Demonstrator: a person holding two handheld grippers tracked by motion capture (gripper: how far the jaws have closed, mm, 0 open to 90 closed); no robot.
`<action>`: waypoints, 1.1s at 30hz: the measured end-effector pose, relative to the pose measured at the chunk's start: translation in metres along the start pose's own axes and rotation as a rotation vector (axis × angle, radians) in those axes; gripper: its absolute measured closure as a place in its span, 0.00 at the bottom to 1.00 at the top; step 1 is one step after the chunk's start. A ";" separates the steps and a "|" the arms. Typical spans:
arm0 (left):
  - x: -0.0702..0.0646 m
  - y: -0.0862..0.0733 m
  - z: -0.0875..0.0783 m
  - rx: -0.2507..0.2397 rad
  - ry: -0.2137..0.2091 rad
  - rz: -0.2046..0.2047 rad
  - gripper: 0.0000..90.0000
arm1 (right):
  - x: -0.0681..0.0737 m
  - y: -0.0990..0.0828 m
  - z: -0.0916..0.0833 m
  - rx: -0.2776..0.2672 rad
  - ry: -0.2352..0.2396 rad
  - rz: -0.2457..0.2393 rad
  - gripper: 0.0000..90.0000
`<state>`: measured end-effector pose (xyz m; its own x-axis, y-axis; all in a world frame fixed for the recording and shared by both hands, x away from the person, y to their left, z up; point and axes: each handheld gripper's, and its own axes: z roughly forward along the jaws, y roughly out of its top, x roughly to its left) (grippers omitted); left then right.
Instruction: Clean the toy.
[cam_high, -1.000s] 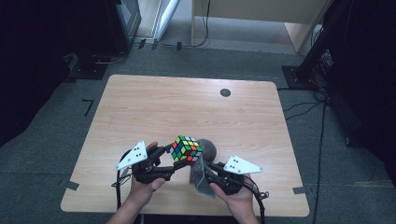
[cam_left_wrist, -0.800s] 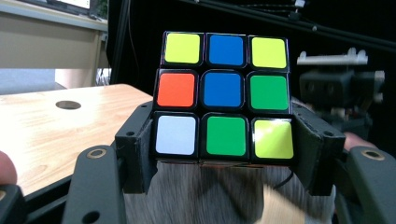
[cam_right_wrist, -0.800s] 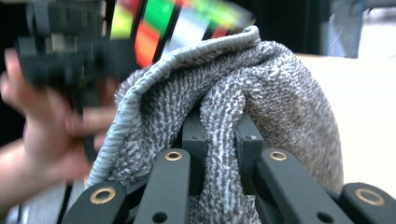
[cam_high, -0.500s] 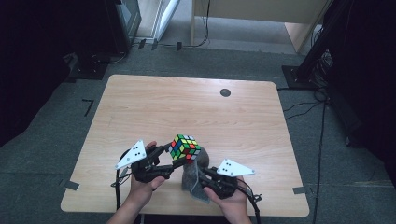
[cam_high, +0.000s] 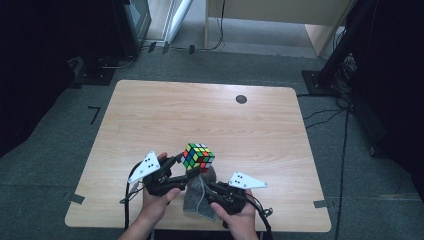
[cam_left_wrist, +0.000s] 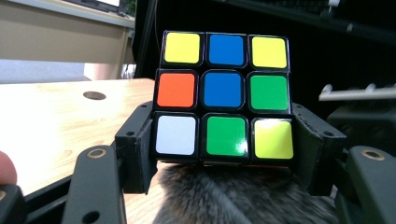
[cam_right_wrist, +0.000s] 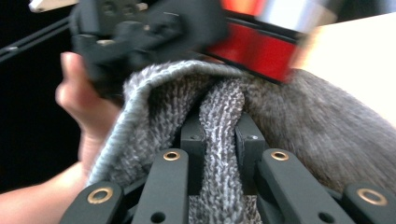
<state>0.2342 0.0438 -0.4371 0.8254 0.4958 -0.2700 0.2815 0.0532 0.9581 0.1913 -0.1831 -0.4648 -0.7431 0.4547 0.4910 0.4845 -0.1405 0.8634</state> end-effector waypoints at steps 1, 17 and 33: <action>-0.001 0.000 0.001 0.005 0.000 0.005 0.39 | 0.002 0.000 0.001 -0.003 -0.001 -0.010 0.87; 0.005 0.003 -0.006 -0.024 0.020 -0.008 0.39 | -0.005 0.001 -0.007 -0.038 -0.043 0.029 0.87; 0.001 0.004 -0.005 -0.043 0.005 -0.028 0.39 | -0.008 0.003 -0.012 -0.075 -0.064 0.049 0.88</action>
<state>0.2338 0.0492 -0.4329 0.8152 0.4977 -0.2962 0.2831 0.1039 0.9535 0.1933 -0.1973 -0.4642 -0.6871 0.5007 0.5265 0.4818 -0.2285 0.8460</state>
